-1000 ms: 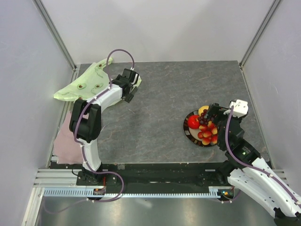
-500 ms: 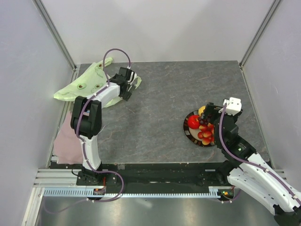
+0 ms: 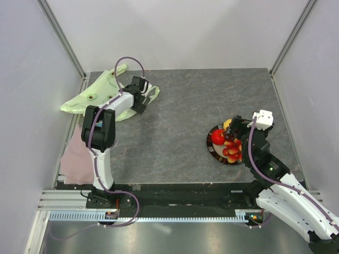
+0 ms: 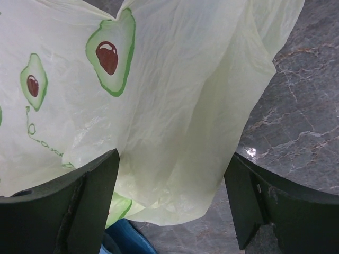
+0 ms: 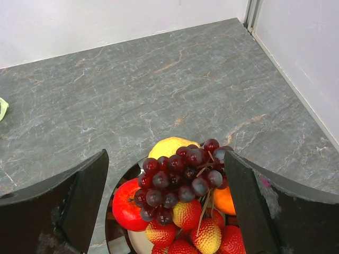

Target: Place the fruits into the plastic bag

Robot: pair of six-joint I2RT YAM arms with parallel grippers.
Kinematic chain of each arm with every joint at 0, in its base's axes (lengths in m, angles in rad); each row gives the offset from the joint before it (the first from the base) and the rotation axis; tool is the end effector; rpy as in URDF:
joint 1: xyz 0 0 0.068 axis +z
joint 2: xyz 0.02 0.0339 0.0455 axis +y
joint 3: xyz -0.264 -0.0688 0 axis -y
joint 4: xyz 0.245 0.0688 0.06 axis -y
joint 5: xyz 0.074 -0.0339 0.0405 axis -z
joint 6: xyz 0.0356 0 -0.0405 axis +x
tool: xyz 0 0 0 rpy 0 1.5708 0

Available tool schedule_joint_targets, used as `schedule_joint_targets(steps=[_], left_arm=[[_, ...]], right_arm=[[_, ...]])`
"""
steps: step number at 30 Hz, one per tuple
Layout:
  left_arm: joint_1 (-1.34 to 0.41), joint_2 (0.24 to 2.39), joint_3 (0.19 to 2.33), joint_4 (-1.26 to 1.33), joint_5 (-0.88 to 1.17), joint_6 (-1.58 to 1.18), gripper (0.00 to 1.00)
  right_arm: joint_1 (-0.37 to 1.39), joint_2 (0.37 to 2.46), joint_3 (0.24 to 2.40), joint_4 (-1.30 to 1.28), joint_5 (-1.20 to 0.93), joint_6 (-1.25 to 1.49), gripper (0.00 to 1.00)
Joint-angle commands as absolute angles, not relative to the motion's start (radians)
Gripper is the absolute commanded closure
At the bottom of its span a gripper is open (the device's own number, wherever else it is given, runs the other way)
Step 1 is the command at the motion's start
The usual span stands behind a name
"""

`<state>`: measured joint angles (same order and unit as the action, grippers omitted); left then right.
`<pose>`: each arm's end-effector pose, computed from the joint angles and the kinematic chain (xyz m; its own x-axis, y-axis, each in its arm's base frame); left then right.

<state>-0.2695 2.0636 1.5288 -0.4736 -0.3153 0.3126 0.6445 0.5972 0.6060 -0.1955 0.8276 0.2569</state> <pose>0.4307 -0.1075 0.1816 -0.7471 0.5097 -0.4267 0.3400 0.8446 0.4136 0.1297 0.0647 0.3059 -0.0999 0.1400 -0.9851 0.2039 0.9719 0.1175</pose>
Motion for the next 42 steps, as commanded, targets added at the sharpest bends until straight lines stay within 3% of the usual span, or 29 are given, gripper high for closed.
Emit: schedule_joint_targets(steps=[1, 3, 8, 12, 15, 26, 33, 42], left_arm=[[-0.272, 2.089, 1.571, -0.485, -0.298, 0.31, 0.18], [-0.272, 2.092, 1.571, -0.489, -0.292, 0.308, 0.22], [-0.272, 2.102, 1.572, -0.497, -0.285, 0.302, 0.47], [-0.273, 2.111, 1.575, -0.506, -0.272, 0.298, 0.71], [-0.276, 2.099, 1.583, -0.52, -0.247, 0.29, 0.98], [-0.353, 1.895, 1.542, -0.522, -0.082, 0.322, 0.98], [-0.521, 1.701, 1.424, -0.523, -0.087, 0.367, 0.98], [-0.661, 1.491, 1.149, -0.656, -0.032, 0.086, 0.98]], right_arm=[[0.649, 0.592, 0.634, -0.186, 0.831, 0.256, 0.02], [0.649, 0.594, 0.634, -0.184, 0.833, 0.255, 0.02], [0.649, 0.597, 0.635, -0.186, 0.833, 0.256, 0.02], [0.647, 0.601, 0.638, -0.19, 0.834, 0.262, 0.02], [0.647, 0.603, 0.644, -0.202, 0.842, 0.273, 0.02], [0.647, 0.584, 0.744, -0.339, 0.81, 0.34, 0.02], [0.647, 0.592, 0.833, -0.411, 0.727, 0.386, 0.02], [0.647, 0.75, 0.923, -0.433, 0.467, 0.472, 0.02]])
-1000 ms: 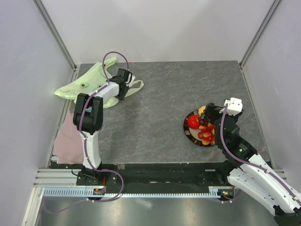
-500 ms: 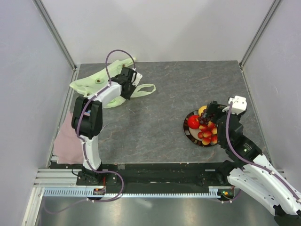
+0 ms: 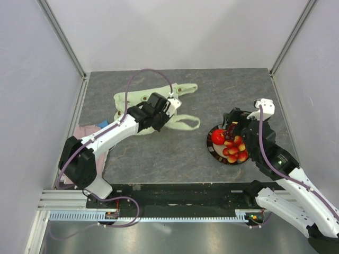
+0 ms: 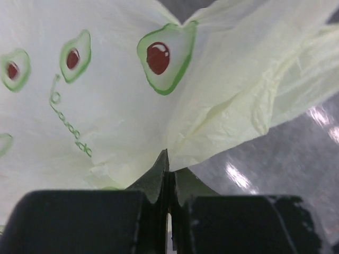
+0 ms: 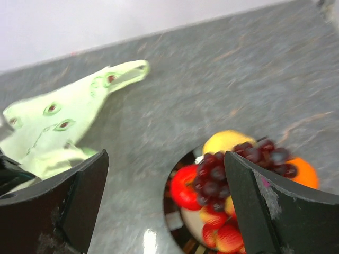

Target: Place the fruits into the plastic bag

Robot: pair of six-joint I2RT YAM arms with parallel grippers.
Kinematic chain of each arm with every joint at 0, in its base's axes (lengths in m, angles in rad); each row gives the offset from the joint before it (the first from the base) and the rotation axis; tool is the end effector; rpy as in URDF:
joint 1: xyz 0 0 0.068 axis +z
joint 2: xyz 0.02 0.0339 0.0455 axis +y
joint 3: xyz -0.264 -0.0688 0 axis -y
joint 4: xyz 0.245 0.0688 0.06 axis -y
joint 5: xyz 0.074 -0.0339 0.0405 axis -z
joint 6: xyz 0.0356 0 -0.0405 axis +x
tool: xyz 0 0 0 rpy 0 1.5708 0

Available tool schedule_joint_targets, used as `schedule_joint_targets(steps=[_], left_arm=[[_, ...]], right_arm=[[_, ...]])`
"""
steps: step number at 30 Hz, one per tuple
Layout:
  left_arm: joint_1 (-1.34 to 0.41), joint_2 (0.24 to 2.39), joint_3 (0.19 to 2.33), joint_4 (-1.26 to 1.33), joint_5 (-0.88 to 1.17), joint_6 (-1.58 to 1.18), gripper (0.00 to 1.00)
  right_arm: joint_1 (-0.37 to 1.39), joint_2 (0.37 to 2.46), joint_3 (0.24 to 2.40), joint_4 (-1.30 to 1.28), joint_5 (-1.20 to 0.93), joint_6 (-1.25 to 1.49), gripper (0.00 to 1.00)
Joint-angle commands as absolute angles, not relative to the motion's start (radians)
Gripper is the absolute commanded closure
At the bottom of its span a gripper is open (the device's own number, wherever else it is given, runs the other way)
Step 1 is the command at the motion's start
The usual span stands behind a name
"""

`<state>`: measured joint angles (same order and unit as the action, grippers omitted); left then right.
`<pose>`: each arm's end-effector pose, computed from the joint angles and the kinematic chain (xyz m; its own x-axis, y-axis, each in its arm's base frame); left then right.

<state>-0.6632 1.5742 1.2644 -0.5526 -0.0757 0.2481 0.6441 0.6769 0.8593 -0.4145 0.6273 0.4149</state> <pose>0.2726 -0.2095 0.2768 -0.4389 0.6536 -0.6166 0.7044 0.6763 0.2154 0.1280 0.0700 0.3587 -0.1802 0.2728 -0.9450 0.0473 0.9621 0.2687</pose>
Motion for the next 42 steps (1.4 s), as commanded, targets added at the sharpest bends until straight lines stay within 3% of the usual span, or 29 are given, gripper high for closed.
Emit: schedule_joint_targets(steps=[1, 5, 11, 22, 42], left_arm=[[-0.661, 1.467, 1.117, -0.661, -0.005, 0.06, 0.98], [-0.664, 1.315, 0.916, -0.629, 0.109, -0.067, 0.99], [-0.681, 1.189, 0.865, -0.575, 0.117, -0.101, 0.99], [-0.683, 1.186, 0.848, -0.568, 0.187, -0.14, 0.99], [-0.689, 1.095, 0.828, -0.534, 0.239, -0.141, 0.98]], right_arm=[[0.647, 0.765, 0.931, -0.427, 0.444, 0.485, 0.02], [0.647, 0.821, 0.927, -0.37, 0.313, 0.558, 0.02], [0.658, 0.968, 0.839, -0.18, 0.088, 0.738, 0.11], [0.833, 1.242, 0.77, -0.008, 0.182, 0.994, 0.12], [0.834, 1.457, 0.655, 0.32, 0.14, 1.235, 0.13]])
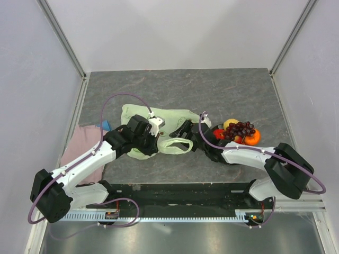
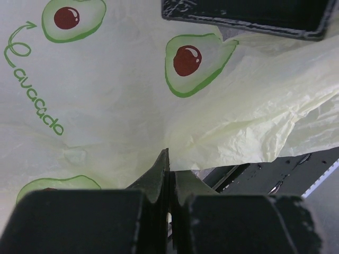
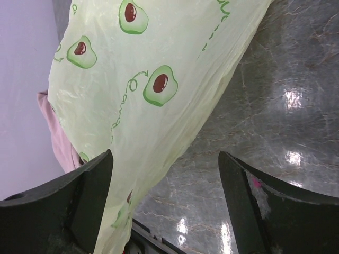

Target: Place the fruits into the plastic bag

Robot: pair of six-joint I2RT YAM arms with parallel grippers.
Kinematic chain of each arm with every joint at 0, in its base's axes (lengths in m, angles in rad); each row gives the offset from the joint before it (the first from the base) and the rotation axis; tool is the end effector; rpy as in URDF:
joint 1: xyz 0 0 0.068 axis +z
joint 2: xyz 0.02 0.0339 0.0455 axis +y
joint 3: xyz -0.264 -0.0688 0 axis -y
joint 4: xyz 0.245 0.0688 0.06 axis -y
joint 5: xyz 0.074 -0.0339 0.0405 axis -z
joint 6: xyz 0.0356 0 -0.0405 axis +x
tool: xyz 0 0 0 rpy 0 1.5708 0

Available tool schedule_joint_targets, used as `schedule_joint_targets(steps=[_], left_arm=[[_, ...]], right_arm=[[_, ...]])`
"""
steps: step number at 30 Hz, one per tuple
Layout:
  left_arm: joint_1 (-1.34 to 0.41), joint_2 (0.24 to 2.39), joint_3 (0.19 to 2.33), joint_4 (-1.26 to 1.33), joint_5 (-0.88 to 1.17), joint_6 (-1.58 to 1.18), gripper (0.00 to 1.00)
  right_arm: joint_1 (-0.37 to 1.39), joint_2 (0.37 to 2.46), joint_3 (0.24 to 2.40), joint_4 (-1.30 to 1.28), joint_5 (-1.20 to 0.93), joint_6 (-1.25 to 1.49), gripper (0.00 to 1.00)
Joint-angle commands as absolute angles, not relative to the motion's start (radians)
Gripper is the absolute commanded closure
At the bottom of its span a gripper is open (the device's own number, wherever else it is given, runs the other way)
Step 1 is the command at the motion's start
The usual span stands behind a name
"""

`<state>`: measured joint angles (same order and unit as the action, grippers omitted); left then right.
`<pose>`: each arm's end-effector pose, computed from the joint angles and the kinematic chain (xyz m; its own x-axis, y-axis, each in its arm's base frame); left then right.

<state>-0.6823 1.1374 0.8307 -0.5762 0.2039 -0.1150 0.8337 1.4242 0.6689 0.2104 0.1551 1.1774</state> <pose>0.1739 -0.1506 0.2522 -0.6780 0.4060 -0.6128 0.6438 0.7304 -0.2283 0.2019 0.2142 0.1938 -0.7272 0.5566 -0.4018 0.0754 0.6465 0.7592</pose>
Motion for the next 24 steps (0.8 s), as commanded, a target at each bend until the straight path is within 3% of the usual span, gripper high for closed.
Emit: schedule_joint_targets(steps=[1, 13, 16, 17, 18, 19, 21, 22, 24], left_arm=[[-0.689, 1.088, 0.825, -0.529, 0.239, -0.141, 0.99], [-0.695, 1.035, 0.805, -0.472, 0.36, -0.137, 0.98], [-0.696, 1.028, 0.802, -0.463, 0.385, -0.135, 0.98], [-0.698, 1.026, 0.801, -0.463, 0.405, -0.135, 0.98], [-0.698, 1.025, 0.804, -0.459, 0.414, -0.133, 0.97], [-0.699, 1.022, 0.802, -0.456, 0.426, -0.133, 0.79], [-0.699, 1.011, 0.807, -0.445, 0.463, -0.13, 0.58], [-0.699, 0.993, 0.807, -0.428, 0.474, -0.129, 0.4], [-0.698, 0.968, 0.814, -0.411, 0.492, -0.117, 0.32]], right_arm=[[0.834, 1.472, 0.655, 0.327, 0.137, 1.239, 0.14], [0.83, 1.523, 0.644, 0.388, 0.179, 1.27, 0.28], [0.81, 1.487, 0.643, 0.353, 0.227, 1.235, 0.46], [0.805, 1.471, 0.644, 0.325, 0.242, 1.221, 0.61], [0.799, 1.457, 0.65, 0.302, 0.264, 1.206, 0.68], [0.798, 1.421, 0.673, 0.275, 0.306, 1.153, 0.73], [0.799, 1.39, 0.707, 0.198, 0.34, 1.073, 0.84], [0.801, 1.362, 0.741, 0.181, 0.35, 0.998, 0.87], [0.81, 1.336, 0.765, 0.153, 0.376, 0.922, 0.97]])
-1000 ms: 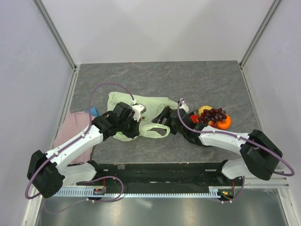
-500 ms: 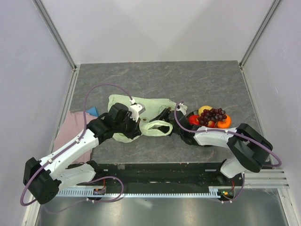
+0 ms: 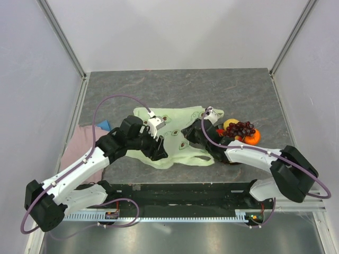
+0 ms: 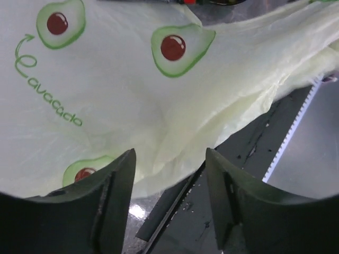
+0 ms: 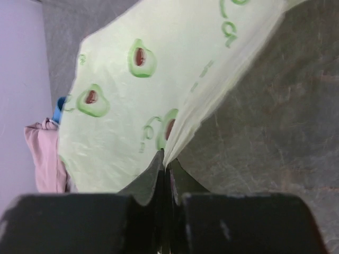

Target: Place the fruits into the plastic bag

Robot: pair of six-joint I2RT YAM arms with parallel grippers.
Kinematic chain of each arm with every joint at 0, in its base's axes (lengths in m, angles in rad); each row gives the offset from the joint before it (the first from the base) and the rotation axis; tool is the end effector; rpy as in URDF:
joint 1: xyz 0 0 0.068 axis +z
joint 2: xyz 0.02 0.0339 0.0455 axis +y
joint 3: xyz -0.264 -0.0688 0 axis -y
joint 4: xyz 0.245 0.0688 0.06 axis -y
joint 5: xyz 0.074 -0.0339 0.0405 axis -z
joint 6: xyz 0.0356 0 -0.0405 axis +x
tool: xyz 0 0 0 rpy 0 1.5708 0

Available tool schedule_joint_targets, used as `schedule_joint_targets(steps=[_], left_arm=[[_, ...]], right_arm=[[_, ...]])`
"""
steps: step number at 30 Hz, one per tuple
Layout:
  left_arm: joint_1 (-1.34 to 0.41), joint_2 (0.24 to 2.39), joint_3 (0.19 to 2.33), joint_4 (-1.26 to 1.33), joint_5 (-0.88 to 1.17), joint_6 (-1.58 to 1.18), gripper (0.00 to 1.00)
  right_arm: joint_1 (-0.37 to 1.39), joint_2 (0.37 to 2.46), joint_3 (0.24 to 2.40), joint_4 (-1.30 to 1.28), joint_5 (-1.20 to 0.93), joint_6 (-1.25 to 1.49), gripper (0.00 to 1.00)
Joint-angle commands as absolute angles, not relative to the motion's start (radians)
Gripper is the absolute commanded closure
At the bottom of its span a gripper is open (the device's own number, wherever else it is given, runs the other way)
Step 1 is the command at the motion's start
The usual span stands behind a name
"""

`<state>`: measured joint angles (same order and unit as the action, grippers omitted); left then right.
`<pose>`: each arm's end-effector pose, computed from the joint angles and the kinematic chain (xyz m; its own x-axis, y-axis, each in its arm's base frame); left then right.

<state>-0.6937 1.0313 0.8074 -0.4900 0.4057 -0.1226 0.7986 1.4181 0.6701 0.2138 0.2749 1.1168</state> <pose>0.1581 -0.1497 0.2742 -0.5996 0.3524 -0.7185 0.7491 0.5631 -0.3489 0.2117 0.2035 0.1966 -0.6289 0.5939 -0.5017 0.0884 0.6957 0.7129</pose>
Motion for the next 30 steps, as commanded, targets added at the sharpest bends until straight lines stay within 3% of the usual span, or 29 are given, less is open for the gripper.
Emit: schedule_joint_targets(steps=[1, 7, 16, 30], left_arm=[[-0.698, 0.954, 0.819, -0.394, 0.494, -0.115, 0.26], [-0.698, 0.885, 0.873, -0.29, 0.471, -0.202, 0.16], [-0.699, 1.057, 0.954, -0.239, 0.477, -0.285, 0.16], [-0.776, 0.993, 0.773, -0.095, 0.425, -0.512, 0.16]], right_arm=[[0.814, 1.316, 0.785, 0.146, 0.388, 0.86, 1.0], [0.891, 1.269, 0.804, 0.133, 0.465, 0.744, 1.0], [1.02, 1.281, 0.84, 0.061, 0.665, 0.83, 1.0], [1.052, 1.362, 0.902, -0.064, 0.805, 1.015, 1.0]])
